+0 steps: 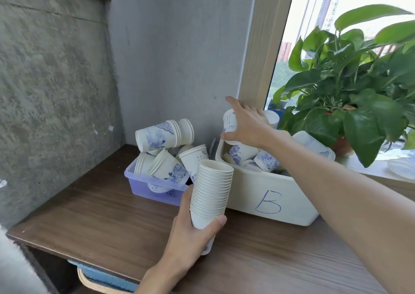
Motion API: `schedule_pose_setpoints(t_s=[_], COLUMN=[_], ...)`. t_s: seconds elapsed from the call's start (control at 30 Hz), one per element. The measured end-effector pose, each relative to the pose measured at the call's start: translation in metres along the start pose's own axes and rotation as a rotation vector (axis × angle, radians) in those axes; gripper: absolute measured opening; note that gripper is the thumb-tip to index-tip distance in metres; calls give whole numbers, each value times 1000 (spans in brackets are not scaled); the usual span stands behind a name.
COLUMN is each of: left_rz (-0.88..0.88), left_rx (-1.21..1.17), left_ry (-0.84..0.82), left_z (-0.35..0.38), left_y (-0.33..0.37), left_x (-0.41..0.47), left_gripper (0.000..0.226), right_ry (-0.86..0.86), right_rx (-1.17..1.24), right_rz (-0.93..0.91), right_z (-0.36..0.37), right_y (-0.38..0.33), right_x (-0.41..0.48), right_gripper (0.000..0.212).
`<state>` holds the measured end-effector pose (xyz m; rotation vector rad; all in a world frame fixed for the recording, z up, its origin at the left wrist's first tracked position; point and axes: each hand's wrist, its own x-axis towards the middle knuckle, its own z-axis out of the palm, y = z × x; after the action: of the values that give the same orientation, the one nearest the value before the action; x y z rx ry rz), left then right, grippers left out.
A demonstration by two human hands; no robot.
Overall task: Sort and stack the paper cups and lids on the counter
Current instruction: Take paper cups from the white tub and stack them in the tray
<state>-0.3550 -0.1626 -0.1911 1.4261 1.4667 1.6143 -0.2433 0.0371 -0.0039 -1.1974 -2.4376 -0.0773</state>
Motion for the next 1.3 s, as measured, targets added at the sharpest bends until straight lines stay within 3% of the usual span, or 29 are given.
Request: schedule_pose_setpoints(t_s=[0.2,0.33,0.47,0.63,0.9,1.03,1.17,1.3], left_rz=[5,-1,-13,-19,-5,0,5,6], left_rx=[4,2,-3,-9,11,17,0,4], left_ry=[-4,0,-6,-17,-51,-58,-51,-54], left_z=[0,0,0,-1,-1,0,0,0], left_y=[0,1,3,5,8,8,7,8], left_x=[0,-1,-1,-2,-2,-2,-2,-2], left_gripper=[72,76,74,74,77,77,75,76], right_ry=[31,150,211,168,93,33,24,-30], right_rx=[-68,50,327,610,642,698,677,743], right_rz=[58,41,29,-5,-34,-52,-66,-15], right_z=[3,2,-10,-27,-22,-16,-11,-8], right_y=[5,4,-6,-27,-37,-38,-40,-44], right_x=[-2,-14,-35,-76,-116,-123,-128,-130], right_gripper=[100,100,99,102,99,85,56,49])
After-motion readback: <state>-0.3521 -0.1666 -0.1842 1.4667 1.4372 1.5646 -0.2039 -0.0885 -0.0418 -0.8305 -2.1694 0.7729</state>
